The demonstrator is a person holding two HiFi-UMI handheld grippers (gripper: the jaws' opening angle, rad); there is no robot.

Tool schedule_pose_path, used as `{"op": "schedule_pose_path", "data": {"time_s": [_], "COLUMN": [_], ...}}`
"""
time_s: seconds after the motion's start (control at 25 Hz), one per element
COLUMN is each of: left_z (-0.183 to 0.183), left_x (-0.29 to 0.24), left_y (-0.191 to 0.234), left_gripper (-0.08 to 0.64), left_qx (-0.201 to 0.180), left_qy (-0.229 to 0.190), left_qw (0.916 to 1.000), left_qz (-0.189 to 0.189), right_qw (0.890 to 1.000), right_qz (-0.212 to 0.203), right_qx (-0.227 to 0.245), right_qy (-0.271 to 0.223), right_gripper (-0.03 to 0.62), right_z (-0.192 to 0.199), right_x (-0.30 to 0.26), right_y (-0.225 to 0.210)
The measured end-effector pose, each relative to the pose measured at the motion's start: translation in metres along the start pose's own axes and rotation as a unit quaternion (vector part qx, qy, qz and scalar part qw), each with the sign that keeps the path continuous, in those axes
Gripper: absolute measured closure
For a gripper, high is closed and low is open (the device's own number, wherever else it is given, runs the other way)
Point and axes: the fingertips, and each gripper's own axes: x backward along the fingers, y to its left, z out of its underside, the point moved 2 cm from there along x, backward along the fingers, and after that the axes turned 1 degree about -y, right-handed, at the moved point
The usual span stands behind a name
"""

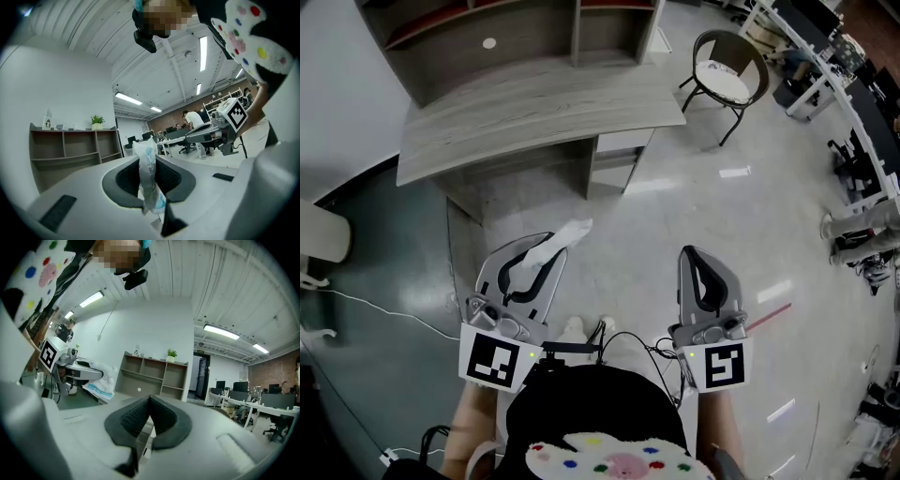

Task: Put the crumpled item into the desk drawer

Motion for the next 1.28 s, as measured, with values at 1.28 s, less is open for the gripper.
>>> {"op": "schedule_pose_path", "data": {"time_s": [1.28], "left_z": [0.001], "left_x": [-0.031], "left_y": [0.002], "left_gripper": [0.499], "left_qx": [-0.010], "left_qy": [-0.017], "left_qw": [0.9997], "left_qz": [0.017], "right_qw": [0.999], "right_qz": [0.028], "right_qx": [-0.016], "right_qy": [-0.010], "right_gripper": [0.583], "right_z": [0.005], "right_x": [-0.011], "right_y": [-0.013]}}
